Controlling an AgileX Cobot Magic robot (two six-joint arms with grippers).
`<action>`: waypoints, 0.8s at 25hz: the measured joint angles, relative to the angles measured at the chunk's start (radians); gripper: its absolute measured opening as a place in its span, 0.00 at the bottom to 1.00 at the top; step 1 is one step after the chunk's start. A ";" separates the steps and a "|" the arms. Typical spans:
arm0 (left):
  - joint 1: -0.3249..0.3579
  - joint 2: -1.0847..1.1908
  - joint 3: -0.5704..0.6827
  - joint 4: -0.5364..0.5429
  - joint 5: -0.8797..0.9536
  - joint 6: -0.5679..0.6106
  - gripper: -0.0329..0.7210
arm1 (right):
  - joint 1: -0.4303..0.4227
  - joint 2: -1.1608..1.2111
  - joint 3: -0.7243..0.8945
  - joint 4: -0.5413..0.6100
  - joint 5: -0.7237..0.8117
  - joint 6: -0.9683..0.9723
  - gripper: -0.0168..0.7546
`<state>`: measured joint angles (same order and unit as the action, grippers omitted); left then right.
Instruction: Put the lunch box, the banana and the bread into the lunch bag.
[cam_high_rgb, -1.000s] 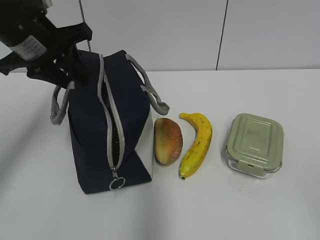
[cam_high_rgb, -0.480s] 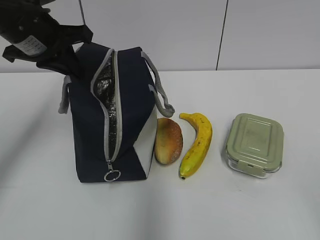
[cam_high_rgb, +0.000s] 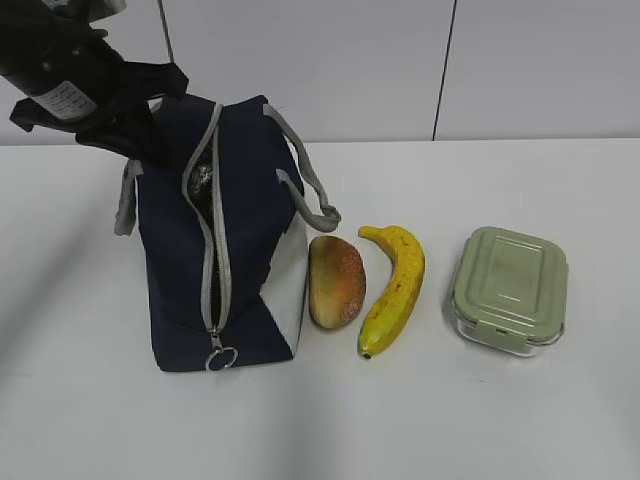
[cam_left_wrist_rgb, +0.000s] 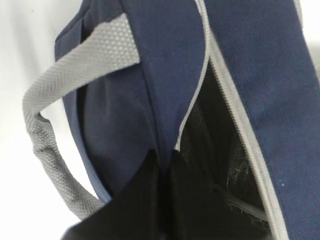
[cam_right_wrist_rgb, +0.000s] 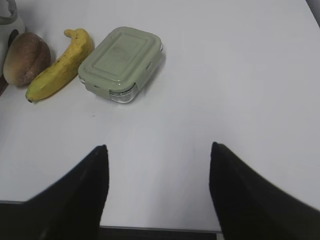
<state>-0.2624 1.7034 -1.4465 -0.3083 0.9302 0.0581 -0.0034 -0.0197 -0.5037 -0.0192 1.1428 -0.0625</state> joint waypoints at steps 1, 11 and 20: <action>0.000 0.000 0.000 0.000 0.000 0.000 0.04 | 0.000 0.000 0.000 0.000 0.000 0.000 0.63; 0.000 0.001 0.000 0.001 0.000 0.001 0.04 | 0.000 0.060 -0.004 0.004 -0.005 0.053 0.63; 0.000 0.001 0.000 0.002 0.007 0.001 0.04 | 0.030 0.544 -0.010 0.141 -0.220 0.092 0.63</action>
<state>-0.2624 1.7041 -1.4465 -0.3066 0.9374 0.0588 0.0266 0.5241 -0.5141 0.1221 0.9225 0.0294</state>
